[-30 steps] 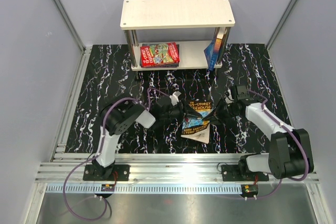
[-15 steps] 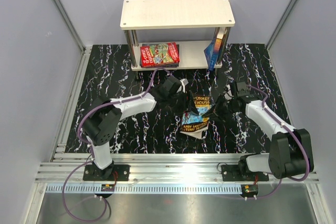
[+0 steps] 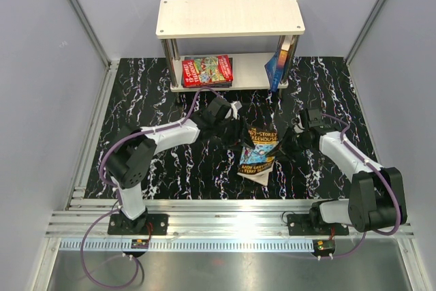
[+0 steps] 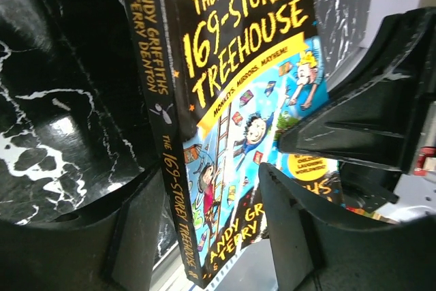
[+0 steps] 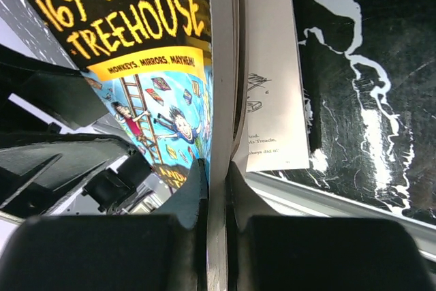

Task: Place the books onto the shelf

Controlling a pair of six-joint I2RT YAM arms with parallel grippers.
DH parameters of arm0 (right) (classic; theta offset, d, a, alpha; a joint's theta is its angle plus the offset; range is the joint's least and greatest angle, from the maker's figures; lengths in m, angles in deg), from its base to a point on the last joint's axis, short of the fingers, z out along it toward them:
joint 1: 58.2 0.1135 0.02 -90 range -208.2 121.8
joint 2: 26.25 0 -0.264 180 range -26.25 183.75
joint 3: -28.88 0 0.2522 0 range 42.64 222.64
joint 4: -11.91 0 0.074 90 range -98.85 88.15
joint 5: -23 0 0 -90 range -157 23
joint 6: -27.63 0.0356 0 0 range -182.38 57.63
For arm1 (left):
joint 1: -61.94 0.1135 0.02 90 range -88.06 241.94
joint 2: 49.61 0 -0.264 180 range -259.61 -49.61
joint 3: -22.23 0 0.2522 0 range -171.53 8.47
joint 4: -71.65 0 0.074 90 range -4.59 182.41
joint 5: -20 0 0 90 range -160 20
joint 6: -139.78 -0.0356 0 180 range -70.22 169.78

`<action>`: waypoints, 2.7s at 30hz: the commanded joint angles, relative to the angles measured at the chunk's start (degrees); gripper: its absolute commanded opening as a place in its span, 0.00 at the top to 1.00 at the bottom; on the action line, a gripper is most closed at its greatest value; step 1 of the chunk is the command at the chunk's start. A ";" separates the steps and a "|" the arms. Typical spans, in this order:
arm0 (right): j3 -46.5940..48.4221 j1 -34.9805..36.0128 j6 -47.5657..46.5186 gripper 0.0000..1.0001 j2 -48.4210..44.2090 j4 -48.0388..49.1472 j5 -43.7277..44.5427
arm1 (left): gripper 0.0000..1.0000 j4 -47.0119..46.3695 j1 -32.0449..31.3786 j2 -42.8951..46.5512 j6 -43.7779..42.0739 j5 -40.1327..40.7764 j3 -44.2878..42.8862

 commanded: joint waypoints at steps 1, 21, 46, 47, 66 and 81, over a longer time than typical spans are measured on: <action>1.03 0.19 -0.54 1.00 -0.82 0.81 -0.64 | 0.45 -10.38 -0.75 1.22 3.60 -7.83 -0.48; 2.35 0.28 -0.37 1.00 -0.91 1.34 -0.91 | 0.75 -14.71 -5.67 -4.67 3.41 -17.75 -5.49; 10.42 0.28 -2.04 0.01 -3.72 -10.50 4.09 | 1.00 4.13 -8.13 -1.53 -1.25 3.74 -13.40; 14.44 0.28 -2.04 0.00 -4.07 -14.88 5.76 | 1.00 2.03 -6.82 -0.20 -0.28 4.81 -11.22; 24.50 0.19 -2.39 0.00 -13.91 -31.62 5.25 | 1.00 -31.30 10.07 13.17 20.82 25.29 -1.44; 20.72 0.11 -4.94 0.00 -14.79 -33.03 4.81 | 1.00 -54.93 1.63 5.97 31.55 79.15 5.42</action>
